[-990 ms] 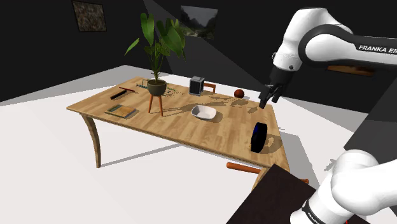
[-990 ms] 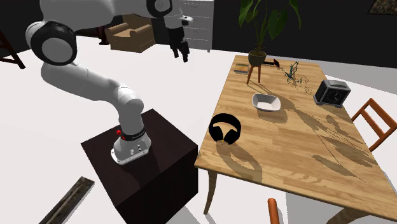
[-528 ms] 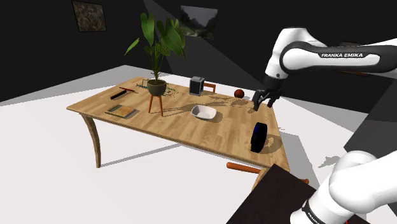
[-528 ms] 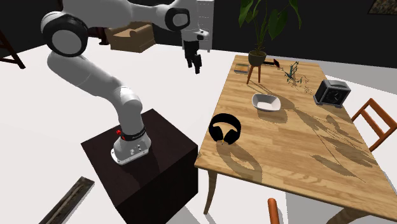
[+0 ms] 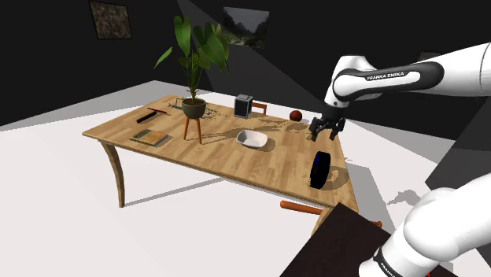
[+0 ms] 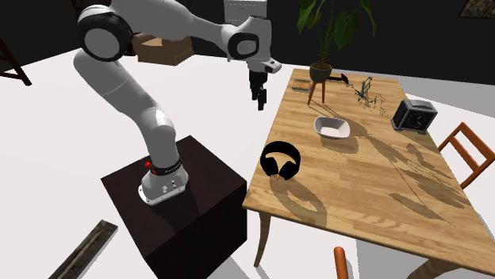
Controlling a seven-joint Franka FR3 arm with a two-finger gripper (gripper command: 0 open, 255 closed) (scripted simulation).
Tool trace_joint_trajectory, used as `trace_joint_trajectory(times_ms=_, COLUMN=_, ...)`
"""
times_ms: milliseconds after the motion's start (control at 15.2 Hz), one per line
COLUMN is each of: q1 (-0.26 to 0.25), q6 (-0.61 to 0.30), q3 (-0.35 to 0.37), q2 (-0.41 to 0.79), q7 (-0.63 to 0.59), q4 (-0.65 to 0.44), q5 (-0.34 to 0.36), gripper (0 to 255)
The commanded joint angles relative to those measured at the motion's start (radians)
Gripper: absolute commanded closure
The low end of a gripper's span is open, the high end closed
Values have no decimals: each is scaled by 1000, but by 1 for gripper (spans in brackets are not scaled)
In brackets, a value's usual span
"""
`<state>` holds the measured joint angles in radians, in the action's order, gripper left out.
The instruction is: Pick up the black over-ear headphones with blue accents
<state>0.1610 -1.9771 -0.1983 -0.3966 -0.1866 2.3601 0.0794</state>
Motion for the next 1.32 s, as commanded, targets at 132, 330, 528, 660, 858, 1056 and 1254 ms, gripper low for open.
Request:
trace_joint_trajectory(times_ms=132, q1=34, q6=-81, q3=-55, q2=114, q7=-5, q4=-9, q5=-21, gripper=0)
trace_joint_trajectory(times_ms=330, q1=57, q6=-130, q3=-94, q2=202, q7=-3, q4=-28, q5=-48, gripper=0)
trace_joint_trajectory(times_ms=528, q1=80, q6=-175, q3=-132, q2=293, q7=5, q4=-52, q5=-85, gripper=0)
trace_joint_trajectory(times_ms=660, q1=96, q6=-201, q3=-154, q2=355, q7=14, q4=-70, q5=-115, gripper=0)
trace_joint_trajectory(times_ms=858, q1=120, q6=-232, q3=-179, q2=437, q7=29, q4=-96, q5=-161, gripper=0)
trace_joint_trajectory(times_ms=1056, q1=121, q6=-270, q3=-177, q2=464, q7=41, q4=-82, q5=-176, gripper=0)
trace_joint_trajectory(times_ms=1254, q1=123, q6=-309, q3=-175, q2=493, q7=55, q4=-70, q5=-194, gripper=0)
